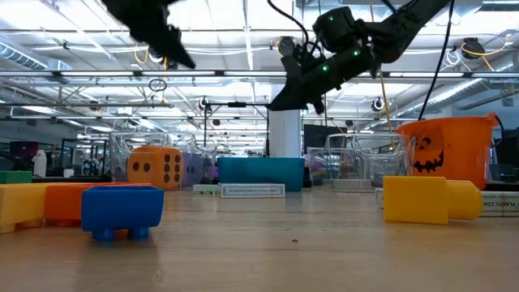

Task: Pick & Place Toys
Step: Put the blue deck of cards into the right transparent bin

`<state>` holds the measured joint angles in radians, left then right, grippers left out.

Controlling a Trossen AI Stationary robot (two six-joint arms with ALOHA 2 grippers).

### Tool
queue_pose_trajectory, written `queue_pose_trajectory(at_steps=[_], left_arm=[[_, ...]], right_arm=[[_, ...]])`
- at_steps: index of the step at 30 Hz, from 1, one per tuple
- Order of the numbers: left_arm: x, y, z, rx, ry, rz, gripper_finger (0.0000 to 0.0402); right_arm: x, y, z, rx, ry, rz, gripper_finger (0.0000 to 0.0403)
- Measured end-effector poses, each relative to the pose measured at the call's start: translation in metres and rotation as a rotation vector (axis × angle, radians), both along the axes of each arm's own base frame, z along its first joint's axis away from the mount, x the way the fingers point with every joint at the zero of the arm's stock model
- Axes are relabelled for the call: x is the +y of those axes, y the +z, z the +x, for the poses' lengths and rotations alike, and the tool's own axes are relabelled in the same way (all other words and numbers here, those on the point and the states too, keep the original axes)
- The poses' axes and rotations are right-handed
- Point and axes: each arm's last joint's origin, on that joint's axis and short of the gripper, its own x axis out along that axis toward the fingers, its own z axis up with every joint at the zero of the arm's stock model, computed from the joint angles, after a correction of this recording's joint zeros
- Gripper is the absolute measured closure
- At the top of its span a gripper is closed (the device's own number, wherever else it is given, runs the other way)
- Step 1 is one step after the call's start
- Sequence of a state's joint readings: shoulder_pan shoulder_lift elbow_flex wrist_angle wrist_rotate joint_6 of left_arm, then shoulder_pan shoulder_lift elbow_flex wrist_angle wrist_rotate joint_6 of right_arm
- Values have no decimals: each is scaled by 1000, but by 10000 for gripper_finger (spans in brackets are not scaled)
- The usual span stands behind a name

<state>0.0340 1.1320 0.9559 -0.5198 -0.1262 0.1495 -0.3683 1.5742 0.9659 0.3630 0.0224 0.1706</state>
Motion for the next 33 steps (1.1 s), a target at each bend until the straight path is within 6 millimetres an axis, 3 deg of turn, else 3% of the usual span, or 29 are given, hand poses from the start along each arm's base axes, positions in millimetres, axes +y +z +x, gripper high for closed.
queue_pose_trajectory(at_steps=[6, 9, 14, 18, 33], left_arm=[[-1, -56, -1, -23, -3, -35, 144], [-2, -80, -3, -143, -11, -85, 144], [-8, -102, -10, -376, -59, -173, 144], [-9, -107, -15, -479, -68, -185, 144], [-9, -106, -16, -494, -68, -185, 144]], right_arm=[[-14, 0, -6, 18, -19, 17, 400], [-12, -1, -5, 27, -3, 1, 402], [-3, 1, -1, 23, 38, -37, 393], [7, 5, 4, -20, 69, -60, 381], [47, 12, 18, -62, 208, -163, 343]])
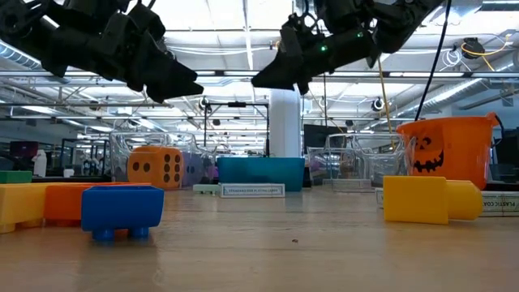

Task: Pick & Place Toys
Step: Put the blue deck of cards into the right transparent bin

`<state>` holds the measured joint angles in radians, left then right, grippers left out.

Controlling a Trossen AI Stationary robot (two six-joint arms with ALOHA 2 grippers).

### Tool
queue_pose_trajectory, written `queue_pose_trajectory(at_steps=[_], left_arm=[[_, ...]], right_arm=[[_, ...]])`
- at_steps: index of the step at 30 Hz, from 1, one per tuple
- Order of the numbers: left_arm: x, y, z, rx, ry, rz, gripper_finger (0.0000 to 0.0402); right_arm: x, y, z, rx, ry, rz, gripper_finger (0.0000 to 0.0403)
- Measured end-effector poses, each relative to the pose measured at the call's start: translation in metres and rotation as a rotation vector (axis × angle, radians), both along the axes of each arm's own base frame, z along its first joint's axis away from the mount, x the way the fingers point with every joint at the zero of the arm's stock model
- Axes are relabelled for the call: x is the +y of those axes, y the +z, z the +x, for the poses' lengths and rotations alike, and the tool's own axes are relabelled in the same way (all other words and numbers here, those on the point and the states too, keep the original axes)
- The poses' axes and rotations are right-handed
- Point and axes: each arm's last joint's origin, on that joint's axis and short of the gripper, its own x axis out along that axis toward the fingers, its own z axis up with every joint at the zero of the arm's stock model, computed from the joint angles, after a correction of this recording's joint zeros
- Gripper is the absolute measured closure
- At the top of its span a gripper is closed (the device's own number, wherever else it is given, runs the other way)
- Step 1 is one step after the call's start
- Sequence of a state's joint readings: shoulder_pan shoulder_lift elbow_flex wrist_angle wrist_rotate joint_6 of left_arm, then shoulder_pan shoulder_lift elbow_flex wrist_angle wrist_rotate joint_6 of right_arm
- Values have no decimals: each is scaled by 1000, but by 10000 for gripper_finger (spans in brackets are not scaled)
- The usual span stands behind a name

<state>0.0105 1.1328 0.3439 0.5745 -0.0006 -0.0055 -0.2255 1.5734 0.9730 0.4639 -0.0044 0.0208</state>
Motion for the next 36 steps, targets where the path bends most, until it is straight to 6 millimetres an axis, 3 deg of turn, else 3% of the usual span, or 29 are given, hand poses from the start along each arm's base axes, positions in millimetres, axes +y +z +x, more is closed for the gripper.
queue_pose_trajectory(at_steps=[15, 25, 32, 36], left_arm=[[0, 0, 0, 1, 0, 0, 144], [0, 0, 0, -4, 1, 1, 144], [0, 0, 0, -4, 1, 1, 144], [0, 0, 0, -4, 1, 1, 144]], right_arm=[[8, 13, 4, -127, 26, -46, 342], [8, 12, 4, -106, 37, -118, 344], [9, 12, 4, -116, 30, -40, 344], [18, 9, 5, -94, 133, -47, 344]])
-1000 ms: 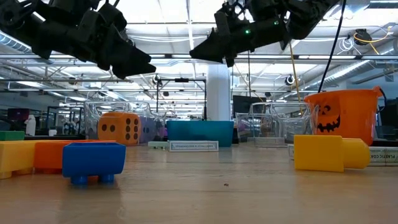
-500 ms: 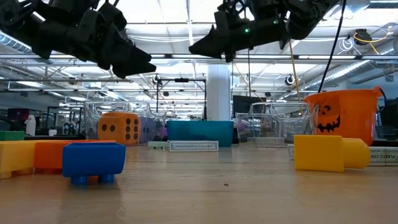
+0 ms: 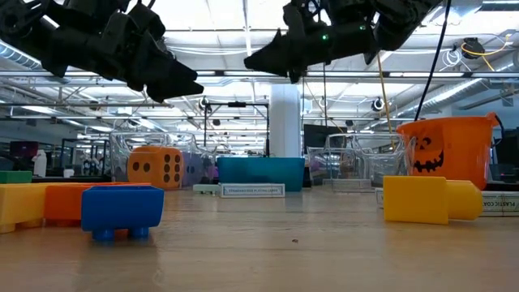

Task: Pick & Place Toys
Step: Put the blue deck of cards into the right transparent bin

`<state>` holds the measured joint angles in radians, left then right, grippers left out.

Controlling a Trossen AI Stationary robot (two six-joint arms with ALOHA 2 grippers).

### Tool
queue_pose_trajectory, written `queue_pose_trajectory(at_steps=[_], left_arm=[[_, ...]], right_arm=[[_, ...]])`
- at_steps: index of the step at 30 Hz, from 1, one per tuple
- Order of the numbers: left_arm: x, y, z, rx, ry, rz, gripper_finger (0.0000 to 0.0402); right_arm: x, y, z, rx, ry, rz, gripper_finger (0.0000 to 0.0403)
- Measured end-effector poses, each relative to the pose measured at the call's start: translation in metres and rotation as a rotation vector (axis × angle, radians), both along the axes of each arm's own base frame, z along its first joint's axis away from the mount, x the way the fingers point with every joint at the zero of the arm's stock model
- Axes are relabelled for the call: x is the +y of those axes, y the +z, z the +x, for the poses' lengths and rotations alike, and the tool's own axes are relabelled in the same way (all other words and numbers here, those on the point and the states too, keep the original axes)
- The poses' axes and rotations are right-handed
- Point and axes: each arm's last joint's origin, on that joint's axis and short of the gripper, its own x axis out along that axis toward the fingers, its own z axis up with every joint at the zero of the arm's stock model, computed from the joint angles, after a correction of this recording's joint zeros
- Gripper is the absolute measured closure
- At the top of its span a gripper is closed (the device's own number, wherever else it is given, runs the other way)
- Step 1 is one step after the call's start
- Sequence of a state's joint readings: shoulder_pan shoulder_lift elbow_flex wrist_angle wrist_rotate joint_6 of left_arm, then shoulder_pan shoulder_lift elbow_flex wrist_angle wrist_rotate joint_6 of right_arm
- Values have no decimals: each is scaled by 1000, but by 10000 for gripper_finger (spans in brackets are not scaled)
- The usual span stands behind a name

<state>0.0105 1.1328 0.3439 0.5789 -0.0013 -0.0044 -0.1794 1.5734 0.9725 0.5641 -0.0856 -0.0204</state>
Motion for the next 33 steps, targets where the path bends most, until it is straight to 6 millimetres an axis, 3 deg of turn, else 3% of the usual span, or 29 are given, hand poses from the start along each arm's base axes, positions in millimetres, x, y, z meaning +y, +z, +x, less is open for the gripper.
queue_pose_trajectory(at_steps=[9, 20, 28, 33], left_arm=[[0, 0, 0, 0, 0, 0, 144], [0, 2, 0, -16, 4, -20, 144], [0, 5, 1, -56, 31, -159, 144], [0, 8, 1, -84, 27, -156, 144]], right_arm=[[44, 6, 5, -62, 137, -6, 344], [100, -11, 2, 284, 219, -130, 344], [113, -25, -6, 400, 262, -131, 342], [110, -25, -6, 399, 241, -94, 313]])
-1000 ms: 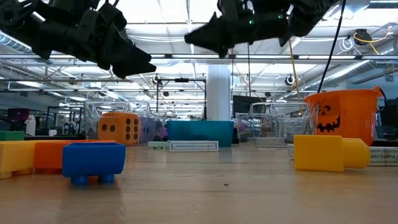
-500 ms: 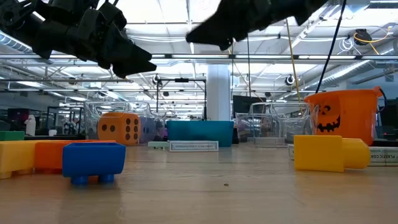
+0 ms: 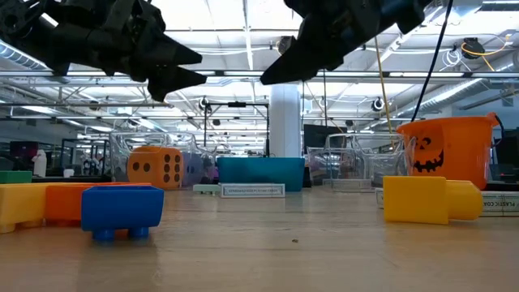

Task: Pick & Place Toys
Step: Put the blue deck of cards into the right transparent bin

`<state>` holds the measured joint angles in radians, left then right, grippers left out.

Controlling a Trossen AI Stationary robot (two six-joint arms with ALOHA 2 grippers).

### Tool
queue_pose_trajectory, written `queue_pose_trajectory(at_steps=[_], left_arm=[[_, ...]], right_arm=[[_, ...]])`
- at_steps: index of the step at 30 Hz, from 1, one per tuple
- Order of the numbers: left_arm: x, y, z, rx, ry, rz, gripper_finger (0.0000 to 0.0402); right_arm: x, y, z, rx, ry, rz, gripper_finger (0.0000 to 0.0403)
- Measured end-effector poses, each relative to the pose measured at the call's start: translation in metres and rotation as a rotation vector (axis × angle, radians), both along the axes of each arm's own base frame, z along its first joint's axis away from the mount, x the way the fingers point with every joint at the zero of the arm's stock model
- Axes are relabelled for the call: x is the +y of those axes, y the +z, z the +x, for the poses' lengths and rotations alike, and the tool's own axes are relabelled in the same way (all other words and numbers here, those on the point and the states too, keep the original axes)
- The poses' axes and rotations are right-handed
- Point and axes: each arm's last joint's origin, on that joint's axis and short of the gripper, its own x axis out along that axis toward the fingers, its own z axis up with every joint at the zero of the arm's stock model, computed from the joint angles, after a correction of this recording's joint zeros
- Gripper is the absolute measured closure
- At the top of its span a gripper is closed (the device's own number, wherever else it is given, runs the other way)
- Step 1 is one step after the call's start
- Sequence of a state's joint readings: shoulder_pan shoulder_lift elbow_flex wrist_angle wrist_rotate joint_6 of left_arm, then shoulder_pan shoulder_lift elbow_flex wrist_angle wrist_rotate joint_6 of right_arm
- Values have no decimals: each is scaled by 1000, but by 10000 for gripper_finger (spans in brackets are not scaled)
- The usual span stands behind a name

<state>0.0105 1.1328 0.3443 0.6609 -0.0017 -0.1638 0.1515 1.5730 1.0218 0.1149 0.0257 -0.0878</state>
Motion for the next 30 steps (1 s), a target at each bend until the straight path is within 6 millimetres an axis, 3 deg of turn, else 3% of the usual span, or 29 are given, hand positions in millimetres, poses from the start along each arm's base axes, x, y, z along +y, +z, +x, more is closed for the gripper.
queue_pose_trajectory(at_steps=[5, 10, 18, 23, 30], left_arm=[[0, -1, 0, 12, -3, 20, 144], [0, 1, -1, 4, -13, 91, 144], [0, 25, -17, -108, -12, 155, 144], [0, 38, -32, -144, -9, 162, 144], [-1, 42, -49, -104, -13, 159, 144]], right_arm=[[-7, 0, 1, -3, -7, -20, 246], [-26, 1, 4, -21, -51, -42, 170], [-63, -22, 22, -33, -76, 30, 77], [-77, -42, 31, -14, -99, 37, 56], [-80, -60, 47, 113, -44, 85, 66]])
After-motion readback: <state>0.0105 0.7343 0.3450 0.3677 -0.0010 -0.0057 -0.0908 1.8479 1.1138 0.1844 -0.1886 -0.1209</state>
